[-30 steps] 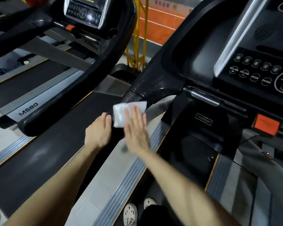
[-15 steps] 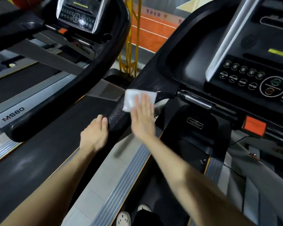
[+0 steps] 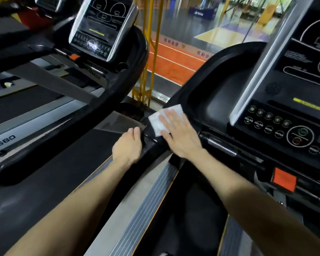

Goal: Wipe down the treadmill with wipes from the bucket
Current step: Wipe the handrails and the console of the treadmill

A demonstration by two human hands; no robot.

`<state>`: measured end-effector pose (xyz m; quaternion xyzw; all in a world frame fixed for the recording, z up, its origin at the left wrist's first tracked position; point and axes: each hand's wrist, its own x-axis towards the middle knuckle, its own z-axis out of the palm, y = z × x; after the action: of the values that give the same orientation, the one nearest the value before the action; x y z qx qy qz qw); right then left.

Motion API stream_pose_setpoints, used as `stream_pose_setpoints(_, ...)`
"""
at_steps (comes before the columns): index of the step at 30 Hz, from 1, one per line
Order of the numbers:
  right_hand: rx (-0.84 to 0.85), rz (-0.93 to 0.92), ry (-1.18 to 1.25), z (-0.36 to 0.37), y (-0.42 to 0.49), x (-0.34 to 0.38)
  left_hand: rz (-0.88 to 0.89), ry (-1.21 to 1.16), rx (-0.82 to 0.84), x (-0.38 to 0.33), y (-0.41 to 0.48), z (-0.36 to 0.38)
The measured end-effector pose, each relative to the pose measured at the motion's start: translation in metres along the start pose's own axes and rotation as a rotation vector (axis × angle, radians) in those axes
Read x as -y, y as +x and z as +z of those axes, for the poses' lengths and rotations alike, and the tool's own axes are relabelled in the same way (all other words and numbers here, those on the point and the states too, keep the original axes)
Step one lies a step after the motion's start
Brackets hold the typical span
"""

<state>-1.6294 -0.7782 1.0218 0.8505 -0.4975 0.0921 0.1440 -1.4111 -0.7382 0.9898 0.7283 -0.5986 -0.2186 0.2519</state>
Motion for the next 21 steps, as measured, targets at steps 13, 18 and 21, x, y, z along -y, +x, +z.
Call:
stream_pose_setpoints(13, 0.042, -0.537, -0.084, -0.024, 0.071, -0.065, 0.201, 0.182, -0.113, -0.014, 0.02, 0.024)
stream_pose_setpoints(18, -0.038, 0.003, -0.27, -0.061, 0.151, -0.179, 0.179, 0.162, -0.125, -0.014, 0.018, 0.023)
stream_pose_setpoints(21, -0.025, -0.145, -0.151, -0.049, 0.133, -0.114, 0.174, 0.144, -0.139, -0.012, 0.017, 0.024)
